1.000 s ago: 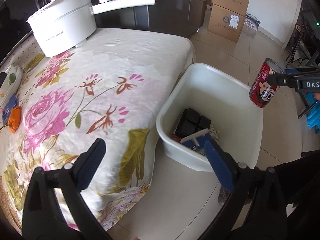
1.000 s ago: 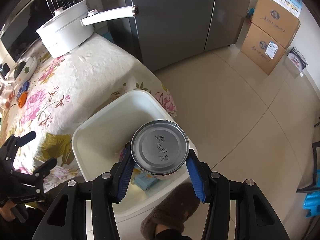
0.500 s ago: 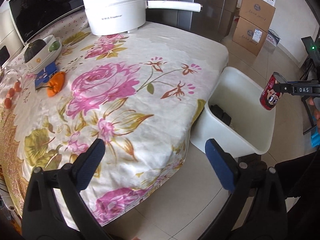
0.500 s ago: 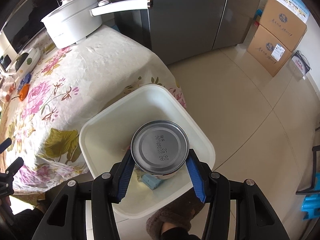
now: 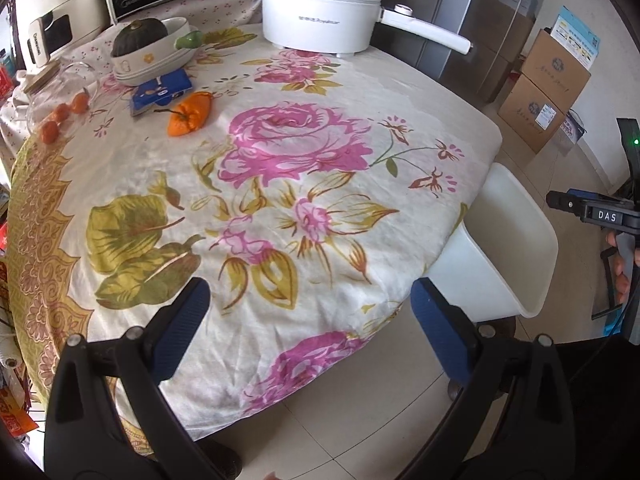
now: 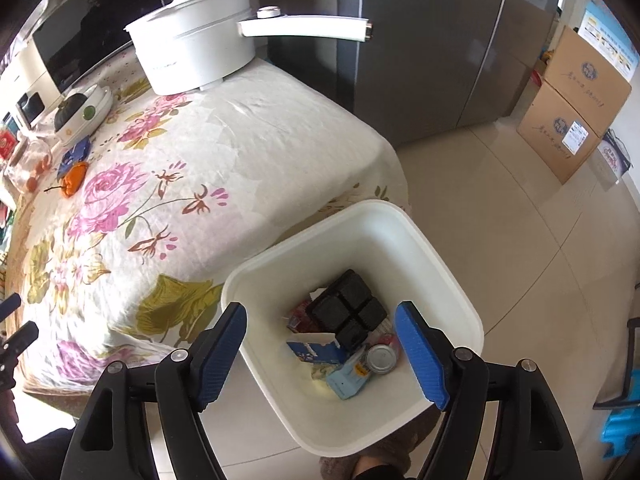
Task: Collect trash
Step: 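Move both open tools back over the table toward the orange pepper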
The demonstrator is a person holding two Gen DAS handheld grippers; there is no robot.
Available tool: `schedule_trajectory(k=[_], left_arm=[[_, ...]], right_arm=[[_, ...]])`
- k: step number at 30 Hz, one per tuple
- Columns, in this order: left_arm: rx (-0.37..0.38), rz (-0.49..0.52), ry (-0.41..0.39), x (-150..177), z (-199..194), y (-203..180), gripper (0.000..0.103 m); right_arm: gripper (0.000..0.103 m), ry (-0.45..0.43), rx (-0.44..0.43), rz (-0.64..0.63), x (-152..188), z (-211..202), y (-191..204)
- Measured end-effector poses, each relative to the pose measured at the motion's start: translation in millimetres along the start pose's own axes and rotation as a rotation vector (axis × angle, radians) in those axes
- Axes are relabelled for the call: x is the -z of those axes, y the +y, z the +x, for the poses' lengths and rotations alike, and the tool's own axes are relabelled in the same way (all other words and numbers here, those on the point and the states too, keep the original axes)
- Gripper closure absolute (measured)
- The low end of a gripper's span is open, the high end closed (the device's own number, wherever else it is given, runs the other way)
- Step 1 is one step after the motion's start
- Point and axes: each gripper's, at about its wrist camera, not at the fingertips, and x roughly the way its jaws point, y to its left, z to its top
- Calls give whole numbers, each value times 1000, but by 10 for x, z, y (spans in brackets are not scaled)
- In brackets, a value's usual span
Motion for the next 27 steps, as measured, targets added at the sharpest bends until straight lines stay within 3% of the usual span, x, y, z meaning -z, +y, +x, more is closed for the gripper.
schedule_trajectory(k=[6,18,27], left_arm=[[20,-104,-11,-36,-147,377,3],[-37,-290,-43,85,-359,1201,1],[-40,-420,-41,184,-461,1760,1]], right_arm=[[24,-8,-14,-70,-91,14,398],[22,-9,-69,-206,-214,114,1368],[19,66,-131,-262,-477,502,2240]])
